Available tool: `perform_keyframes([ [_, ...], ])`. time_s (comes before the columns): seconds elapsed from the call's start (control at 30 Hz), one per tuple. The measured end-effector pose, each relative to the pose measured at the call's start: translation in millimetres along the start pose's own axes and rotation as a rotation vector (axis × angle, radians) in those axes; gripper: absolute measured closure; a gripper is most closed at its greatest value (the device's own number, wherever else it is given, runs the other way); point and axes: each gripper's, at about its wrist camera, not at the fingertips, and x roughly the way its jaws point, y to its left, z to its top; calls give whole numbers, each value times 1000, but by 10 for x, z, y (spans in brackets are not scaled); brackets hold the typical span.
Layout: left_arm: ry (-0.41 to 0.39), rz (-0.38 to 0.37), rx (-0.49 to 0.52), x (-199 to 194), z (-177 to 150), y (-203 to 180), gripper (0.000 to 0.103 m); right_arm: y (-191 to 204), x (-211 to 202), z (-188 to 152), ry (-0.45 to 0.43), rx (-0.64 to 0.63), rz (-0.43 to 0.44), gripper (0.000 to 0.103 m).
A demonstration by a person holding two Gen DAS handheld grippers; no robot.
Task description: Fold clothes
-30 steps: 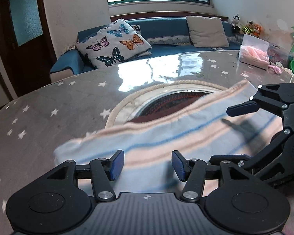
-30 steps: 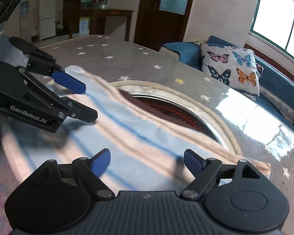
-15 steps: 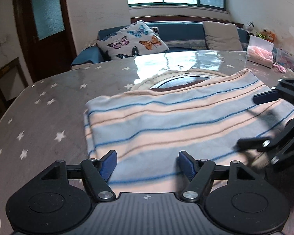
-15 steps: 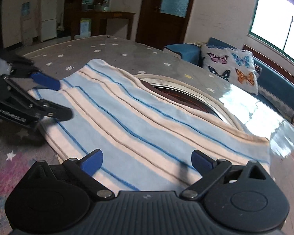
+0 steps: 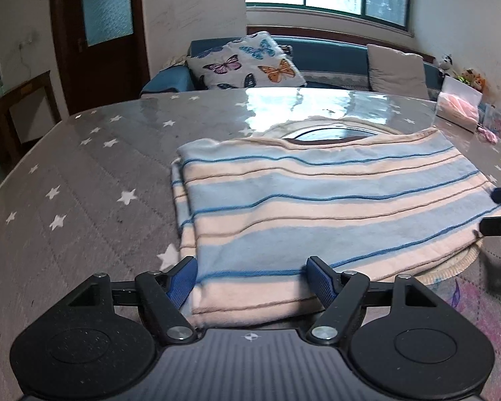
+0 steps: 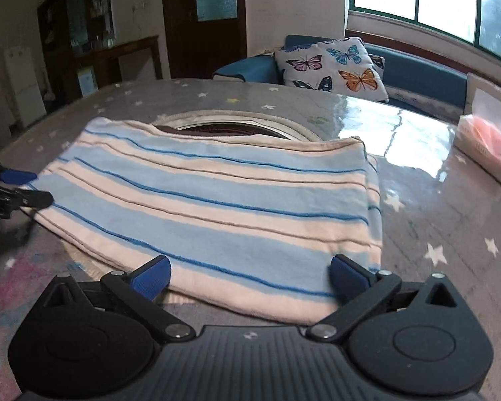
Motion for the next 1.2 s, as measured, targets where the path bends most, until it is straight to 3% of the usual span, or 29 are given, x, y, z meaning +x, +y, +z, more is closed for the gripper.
perform_keyframes([
  [0.27, 14, -3, -107, -77, -54, 224, 31, -246, -225, 11, -53, 67, -71, 1],
  [0.43, 16, -13, -122, -119, -55, 261, 43, -494, -219, 17, -30, 177, -98, 18],
  [0.57, 22, -27, -136, -143, -46, 292, 52, -601, -228, -58, -14, 236, -93, 47],
  [0.63, 27, -30, -144, -155, -42, 305, 57, -626, -236, -83, -12, 248, -95, 56],
  [0.7, 32, -39, -156, -170, -40, 324, 67, -638, -251, -95, -12, 259, -97, 83],
  [0.8, 41, -50, -171, -196, -52, 352, 76, -675, -276, -118, -9, 289, -84, 92],
  [0.87, 52, -62, -176, -224, -63, 361, 82, -660, -311, -133, -15, 285, -86, 93],
  [1.07, 95, -145, -148, -466, -231, 268, 85, -649, -551, -271, 3, 258, -114, 94],
  [1.2, 133, -203, -61, -728, -453, 47, 85, -660, -871, -516, 38, 245, -147, 94],
])
